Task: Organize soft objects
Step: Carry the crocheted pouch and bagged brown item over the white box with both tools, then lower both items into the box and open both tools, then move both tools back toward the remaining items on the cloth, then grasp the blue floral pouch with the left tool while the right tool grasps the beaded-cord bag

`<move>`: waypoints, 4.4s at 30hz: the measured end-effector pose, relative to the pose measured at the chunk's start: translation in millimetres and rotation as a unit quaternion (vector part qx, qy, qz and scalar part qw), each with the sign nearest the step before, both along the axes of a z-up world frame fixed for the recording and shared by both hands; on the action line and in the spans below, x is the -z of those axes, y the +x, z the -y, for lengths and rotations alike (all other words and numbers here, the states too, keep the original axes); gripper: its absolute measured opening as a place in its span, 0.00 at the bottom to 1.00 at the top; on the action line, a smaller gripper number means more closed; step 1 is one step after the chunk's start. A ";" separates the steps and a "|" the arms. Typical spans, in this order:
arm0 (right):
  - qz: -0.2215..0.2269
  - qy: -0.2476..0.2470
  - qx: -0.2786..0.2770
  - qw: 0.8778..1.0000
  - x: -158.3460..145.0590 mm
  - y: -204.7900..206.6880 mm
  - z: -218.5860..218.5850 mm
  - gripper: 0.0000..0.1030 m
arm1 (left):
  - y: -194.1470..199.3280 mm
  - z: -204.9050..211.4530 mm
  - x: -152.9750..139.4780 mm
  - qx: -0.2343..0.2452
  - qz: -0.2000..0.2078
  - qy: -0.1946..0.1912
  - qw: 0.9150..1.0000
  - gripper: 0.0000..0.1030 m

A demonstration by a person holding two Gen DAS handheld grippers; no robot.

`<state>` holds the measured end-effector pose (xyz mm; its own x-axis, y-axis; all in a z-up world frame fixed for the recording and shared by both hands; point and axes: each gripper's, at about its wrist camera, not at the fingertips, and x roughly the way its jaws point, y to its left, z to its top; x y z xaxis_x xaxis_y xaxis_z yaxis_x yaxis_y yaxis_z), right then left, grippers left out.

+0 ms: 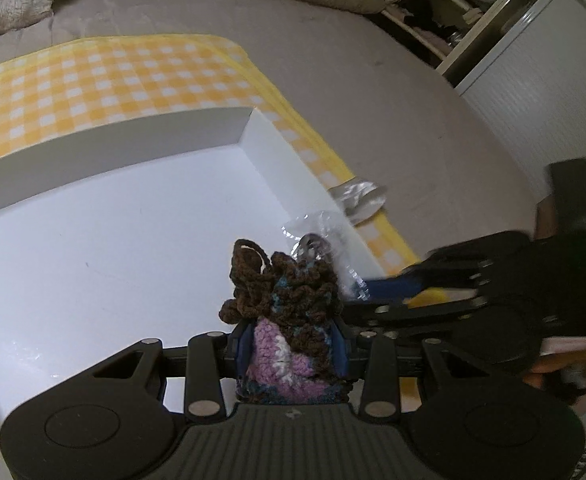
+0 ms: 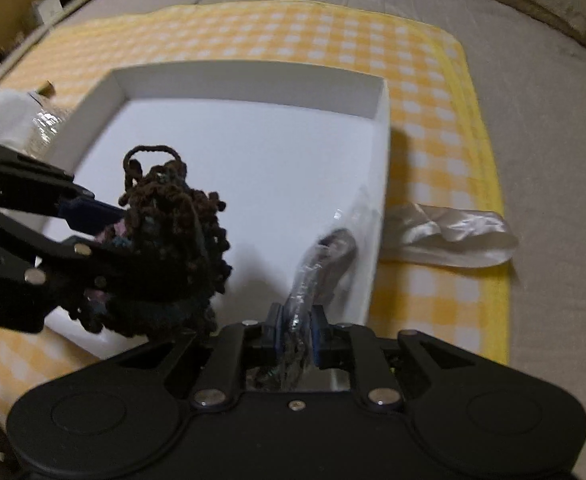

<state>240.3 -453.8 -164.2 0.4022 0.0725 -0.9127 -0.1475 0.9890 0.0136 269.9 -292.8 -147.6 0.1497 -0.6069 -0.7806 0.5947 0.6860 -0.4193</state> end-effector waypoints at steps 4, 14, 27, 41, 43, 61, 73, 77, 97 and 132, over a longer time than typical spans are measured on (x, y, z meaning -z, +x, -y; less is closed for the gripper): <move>0.034 0.001 0.022 0.999 -18.1 -6.2 3.8 0.28 | 2.5 6.5 14.5 0.002 0.003 0.023 1.000 0.39; 0.007 -0.030 0.004 1.000 -6.4 -4.7 -3.3 0.11 | -4.3 27.0 33.7 0.039 -0.001 0.037 0.999 0.39; 0.052 0.009 0.035 0.998 -31.0 -25.6 6.8 0.10 | -18.2 27.8 26.8 0.035 0.020 0.052 0.998 0.66; 0.111 0.044 0.071 0.990 -66.2 -65.5 12.1 0.34 | -43.5 -2.6 -20.0 0.002 0.058 0.038 0.998 0.86; 0.118 0.046 0.077 0.989 -69.5 -71.6 14.3 0.39 | -46.7 -8.7 -27.0 -0.006 0.064 0.035 0.997 0.89; 0.193 0.058 0.131 0.971 -97.6 -113.1 14.1 1.00 | -70.8 -60.7 -72.4 -0.089 0.128 0.017 0.988 1.00; 0.220 0.058 0.144 0.963 -108.7 -119.8 3.7 1.00 | -77.6 -89.3 -92.5 -0.139 0.162 0.015 0.977 1.00; 0.229 0.050 0.143 0.962 -112.4 -116.4 -5.2 1.00 | -78.6 -100.2 -95.3 -0.148 0.174 0.019 0.973 1.00; 0.241 0.049 0.057 0.968 -125.4 -58.3 -107.7 1.00 | -62.5 -213.6 -103.8 -0.243 0.206 0.055 0.946 1.00; 0.187 0.049 -0.055 0.980 -85.7 64.9 -301.0 1.00 | -15.0 -324.9 -32.7 -0.264 0.103 0.192 0.940 1.00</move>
<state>305.2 -152.8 -78.5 0.6922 0.2135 -0.6894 -0.2660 0.9635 0.0313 254.8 32.0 -115.0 0.5231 -0.0862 -0.8479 0.1716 0.9852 0.0057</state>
